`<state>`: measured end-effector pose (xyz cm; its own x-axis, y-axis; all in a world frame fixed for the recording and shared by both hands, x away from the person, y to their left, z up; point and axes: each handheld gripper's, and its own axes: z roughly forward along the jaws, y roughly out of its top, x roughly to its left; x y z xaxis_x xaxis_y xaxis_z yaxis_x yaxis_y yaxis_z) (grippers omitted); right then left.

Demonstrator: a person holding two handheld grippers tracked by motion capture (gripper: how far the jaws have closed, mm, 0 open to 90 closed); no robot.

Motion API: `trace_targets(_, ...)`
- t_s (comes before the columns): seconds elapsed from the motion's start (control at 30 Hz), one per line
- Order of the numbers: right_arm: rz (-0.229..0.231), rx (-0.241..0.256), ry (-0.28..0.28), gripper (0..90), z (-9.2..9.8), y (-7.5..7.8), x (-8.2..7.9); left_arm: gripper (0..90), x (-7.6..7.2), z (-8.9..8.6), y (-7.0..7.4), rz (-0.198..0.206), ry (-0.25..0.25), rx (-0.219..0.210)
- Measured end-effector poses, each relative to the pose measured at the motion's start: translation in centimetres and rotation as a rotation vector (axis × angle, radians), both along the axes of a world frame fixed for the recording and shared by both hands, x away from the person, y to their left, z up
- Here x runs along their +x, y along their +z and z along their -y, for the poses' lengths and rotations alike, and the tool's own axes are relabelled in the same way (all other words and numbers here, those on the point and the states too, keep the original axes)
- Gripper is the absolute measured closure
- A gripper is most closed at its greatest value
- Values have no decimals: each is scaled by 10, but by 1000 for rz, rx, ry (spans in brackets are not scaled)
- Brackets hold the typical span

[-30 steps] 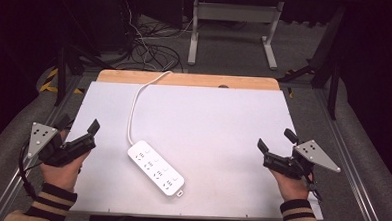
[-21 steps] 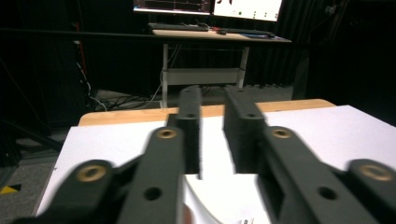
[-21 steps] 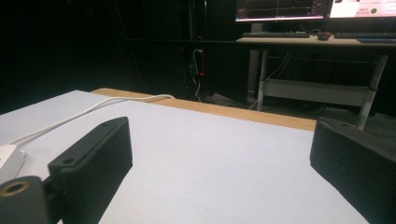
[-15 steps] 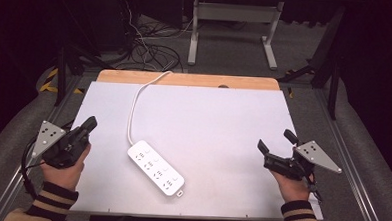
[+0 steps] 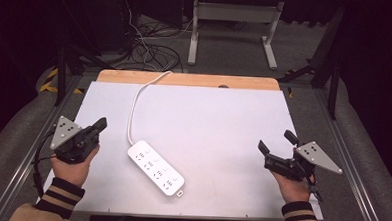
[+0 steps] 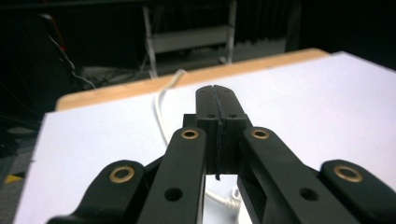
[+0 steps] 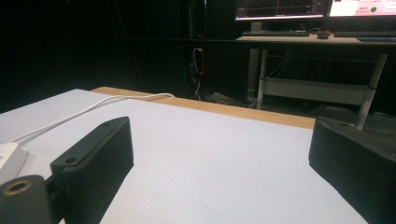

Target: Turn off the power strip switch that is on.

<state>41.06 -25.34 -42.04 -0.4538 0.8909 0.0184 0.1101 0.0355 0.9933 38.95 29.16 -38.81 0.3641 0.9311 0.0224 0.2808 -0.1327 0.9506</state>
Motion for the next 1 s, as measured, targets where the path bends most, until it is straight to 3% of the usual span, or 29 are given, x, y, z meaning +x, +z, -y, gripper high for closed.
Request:
trace_targets(0.23,-4,-4,0,72,0,0,0,898,14,30,-13,-124,-132,76)
trace_targets(0.27,-3,-3,1,72,0,0,0,898,14,30,-13,-124,-132,76)
trace_targets(0.43,-6,-4,-3,72,1,-1,0,898,29,46,-28,-234,-203,152)
trace_targets(0.7,-9,-1,-4,74,1,-1,-2,898,48,70,-45,-353,-258,236)
trace_targets(0.8,-9,-6,-2,74,1,-1,-2,897,50,75,-51,-398,-284,238)
trace_targets(1.0,-12,-5,-1,77,1,-1,-2,889,53,77,-58,-431,-284,257)
